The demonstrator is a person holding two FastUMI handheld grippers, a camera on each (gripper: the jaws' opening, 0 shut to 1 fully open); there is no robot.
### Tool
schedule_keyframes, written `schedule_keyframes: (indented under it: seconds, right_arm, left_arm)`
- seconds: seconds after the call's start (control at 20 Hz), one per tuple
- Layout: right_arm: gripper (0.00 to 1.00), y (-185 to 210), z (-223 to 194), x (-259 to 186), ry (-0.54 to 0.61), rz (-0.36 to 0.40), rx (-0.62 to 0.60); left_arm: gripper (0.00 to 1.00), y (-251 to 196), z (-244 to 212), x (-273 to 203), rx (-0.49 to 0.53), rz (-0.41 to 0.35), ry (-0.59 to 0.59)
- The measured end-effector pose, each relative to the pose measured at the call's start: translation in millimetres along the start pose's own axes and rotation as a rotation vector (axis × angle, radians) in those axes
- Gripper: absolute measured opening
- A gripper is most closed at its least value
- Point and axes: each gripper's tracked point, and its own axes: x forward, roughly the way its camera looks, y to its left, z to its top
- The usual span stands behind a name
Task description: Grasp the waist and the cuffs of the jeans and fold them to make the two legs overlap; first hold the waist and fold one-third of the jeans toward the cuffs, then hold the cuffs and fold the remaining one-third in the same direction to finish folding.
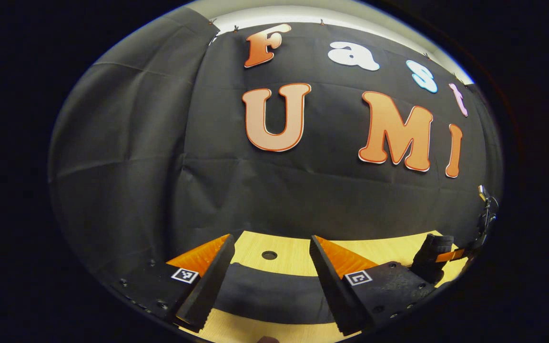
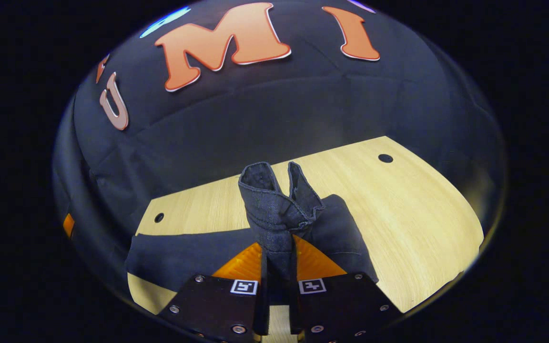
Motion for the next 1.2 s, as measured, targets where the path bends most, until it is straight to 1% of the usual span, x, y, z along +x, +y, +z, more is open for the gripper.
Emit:
schedule_keyframes:
  seconds: [0.2,0.25,0.3,0.35,0.4,0.45,0.5,0.55,0.6,0.65,0.7,0.75,0.8,0.85,0.95,1.0,1.1,1.2]
  right_arm:
    - [0.17,18,-30,24,0.028,-0.032,-0.043]
    - [0.17,21,-38,25,0.036,-0.04,-0.063]
    - [0.17,29,-49,23,0.045,-0.032,-0.079]
    - [0.21,35,-60,26,0.068,-0.021,-0.094]
    - [0.2,40,-70,26,0.088,-0.012,-0.11]
    - [0.3,43,-77,26,0.099,-0.012,-0.128]
    - [0.37,43,-81,27,0.103,-0.025,-0.143]
    - [0.4,43,-86,25,0.105,-0.033,-0.15]
    - [0.43,46,-88,22,0.11,-0.022,-0.146]
    - [0.37,57,-91,18,0.121,0.023,-0.129]
    - [0.67,73,-95,12,0.136,0.089,-0.102]
    - [0.8,81,-96,9,0.135,0.116,-0.099]
    - [0.92,81,-92,5,0.128,0.116,-0.102]
    - [0.97,79,-89,4,0.112,0.114,-0.102]
    - [0.98,80,-79,-5,0.086,0.128,-0.078]
    - [0.99,78,-71,-12,0.067,0.131,-0.064]
    - [0.98,71,-55,-24,0.025,0.122,-0.045]
    - [0.99,56,-41,-40,-0.016,0.105,-0.033]
  left_arm:
    - [0.95,16,-12,-1,0.039,-0.015,0.007]
    - [0.95,20,-18,0,0.045,-0.02,0.021]
    - [0.95,26,-26,0,0.042,-0.022,0.043]
    - [0.95,31,-34,2,0.032,-0.023,0.067]
    - [0.95,39,-45,4,0.021,-0.011,0.105]
    - [0.95,48,-56,6,0.01,0.01,0.139]
    - [0.96,55,-64,11,-0.007,0.02,0.171]
    - [0.96,59,-73,13,-0.018,0.027,0.203]
    - [0.96,62,-79,15,-0.022,0.038,0.232]
    - [0.96,67,-85,16,-0.016,0.046,0.261]
    - [0.96,71,-90,19,-0.014,0.054,0.279]
    - [0.96,71,-94,23,-0.021,0.051,0.292]
    - [0.98,72,-97,27,-0.036,0.045,0.305]
    - [0.98,75,-104,31,-0.058,0.042,0.328]
    - [0.98,79,-124,35,-0.141,0.046,0.414]
    - [0.98,84,-141,38,-0.183,0.051,0.476]
    - [0.98,92,-174,41,-0.222,0.09,0.617]
    - [0.98,97,-200,47,-0.261,0.134,0.728]
